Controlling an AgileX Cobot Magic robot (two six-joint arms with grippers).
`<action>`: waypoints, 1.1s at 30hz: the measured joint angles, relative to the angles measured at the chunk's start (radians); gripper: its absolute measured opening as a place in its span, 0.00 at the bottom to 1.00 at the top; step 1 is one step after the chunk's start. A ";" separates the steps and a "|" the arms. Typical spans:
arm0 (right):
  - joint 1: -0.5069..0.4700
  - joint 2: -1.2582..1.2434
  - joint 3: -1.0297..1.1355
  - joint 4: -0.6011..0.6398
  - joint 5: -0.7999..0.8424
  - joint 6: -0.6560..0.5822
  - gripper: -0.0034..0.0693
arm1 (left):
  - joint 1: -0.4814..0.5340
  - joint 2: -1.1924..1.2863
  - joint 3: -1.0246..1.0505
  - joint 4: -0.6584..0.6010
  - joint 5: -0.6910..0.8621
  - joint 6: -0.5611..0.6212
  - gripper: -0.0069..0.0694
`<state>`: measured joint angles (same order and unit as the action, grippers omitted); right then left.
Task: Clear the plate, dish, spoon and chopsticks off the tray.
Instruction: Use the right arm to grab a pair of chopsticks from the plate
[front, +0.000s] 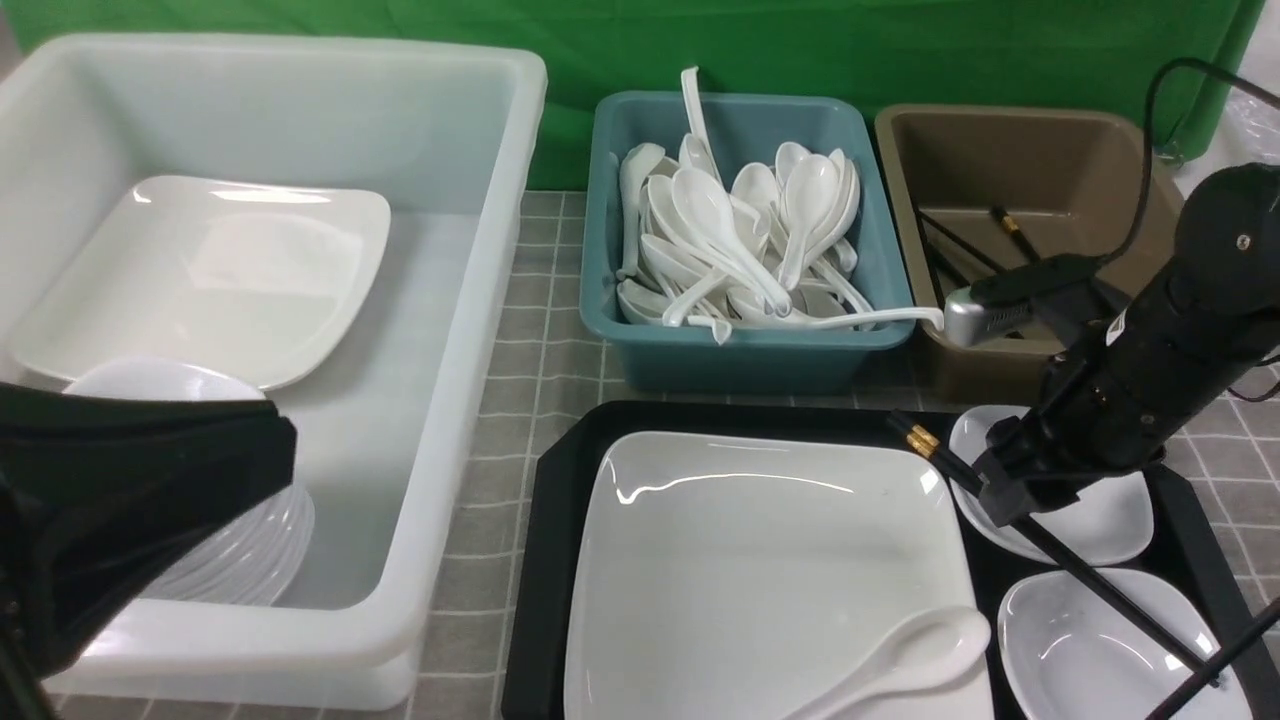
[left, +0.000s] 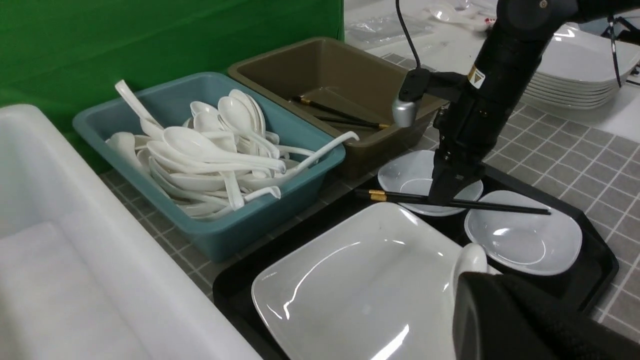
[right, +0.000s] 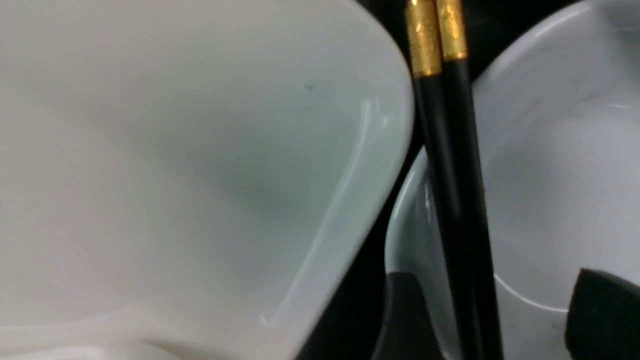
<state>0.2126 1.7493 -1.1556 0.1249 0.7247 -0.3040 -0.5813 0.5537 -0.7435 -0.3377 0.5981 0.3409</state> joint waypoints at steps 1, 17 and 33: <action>0.000 0.001 0.000 -0.001 0.000 0.000 0.67 | 0.000 0.000 0.000 0.000 0.001 -0.001 0.10; 0.000 0.082 -0.006 -0.047 -0.077 -0.019 0.51 | 0.000 0.000 0.000 0.000 0.018 -0.021 0.10; 0.009 0.022 -0.006 -0.040 0.020 -0.208 0.24 | 0.000 0.000 0.000 -0.007 -0.001 -0.026 0.10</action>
<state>0.2220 1.7714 -1.1615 0.0846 0.7449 -0.5117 -0.5813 0.5537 -0.7435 -0.3447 0.5972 0.3150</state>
